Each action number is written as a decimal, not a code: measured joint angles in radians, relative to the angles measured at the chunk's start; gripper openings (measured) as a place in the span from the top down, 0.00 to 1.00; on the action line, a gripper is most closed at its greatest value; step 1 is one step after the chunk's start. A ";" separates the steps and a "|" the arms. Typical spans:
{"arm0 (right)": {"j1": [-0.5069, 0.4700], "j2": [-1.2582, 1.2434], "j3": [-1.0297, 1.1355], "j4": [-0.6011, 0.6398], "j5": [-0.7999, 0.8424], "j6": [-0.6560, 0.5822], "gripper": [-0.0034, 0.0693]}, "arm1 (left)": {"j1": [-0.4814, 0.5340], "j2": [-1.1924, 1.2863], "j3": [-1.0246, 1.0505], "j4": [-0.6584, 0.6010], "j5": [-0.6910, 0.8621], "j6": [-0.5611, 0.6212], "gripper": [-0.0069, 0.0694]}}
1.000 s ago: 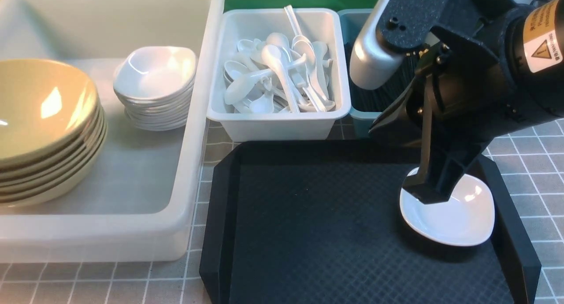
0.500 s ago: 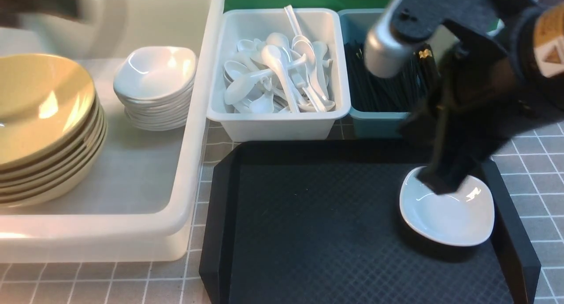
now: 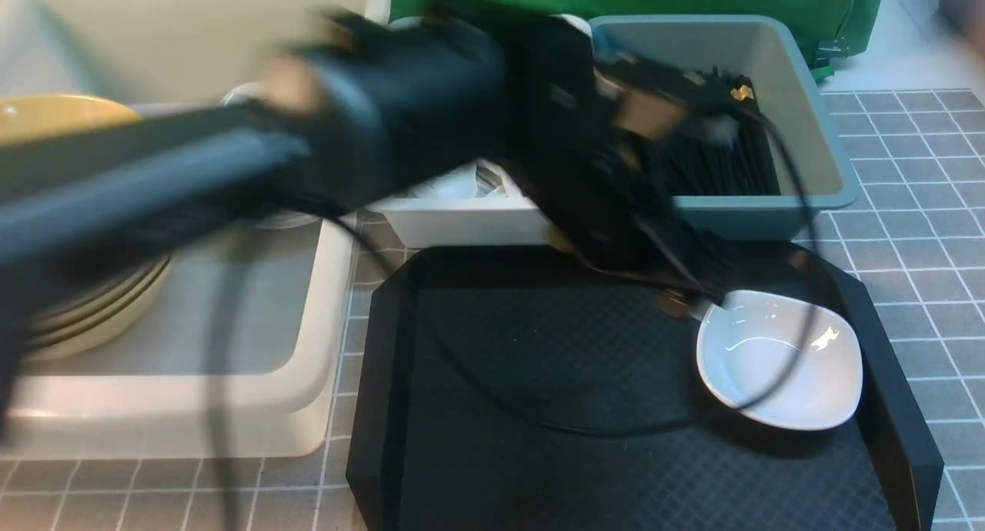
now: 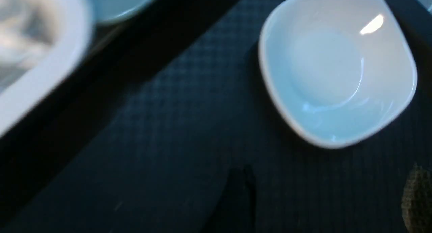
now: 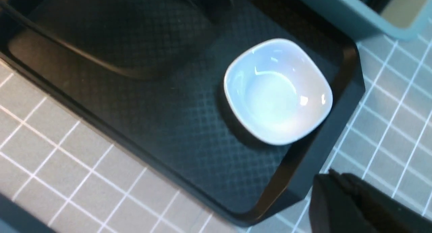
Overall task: On grey table put chopsticks spoon bowls plates into blue grey white boxes.
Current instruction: 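Grasp the small white bowl on the black tray by its rim with the left gripper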
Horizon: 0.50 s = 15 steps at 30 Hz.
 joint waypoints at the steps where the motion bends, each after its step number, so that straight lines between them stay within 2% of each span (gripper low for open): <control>1: 0.000 -0.031 0.024 0.000 0.001 0.014 0.91 | -0.014 0.063 -0.042 0.001 -0.025 0.000 0.19; 12: 0.000 -0.082 0.072 0.008 0.001 0.026 0.91 | -0.014 0.340 -0.245 0.008 -0.092 -0.025 0.19; 15: 0.000 -0.082 0.072 0.009 0.001 0.025 0.91 | -0.016 0.385 -0.266 0.000 -0.094 -0.024 0.23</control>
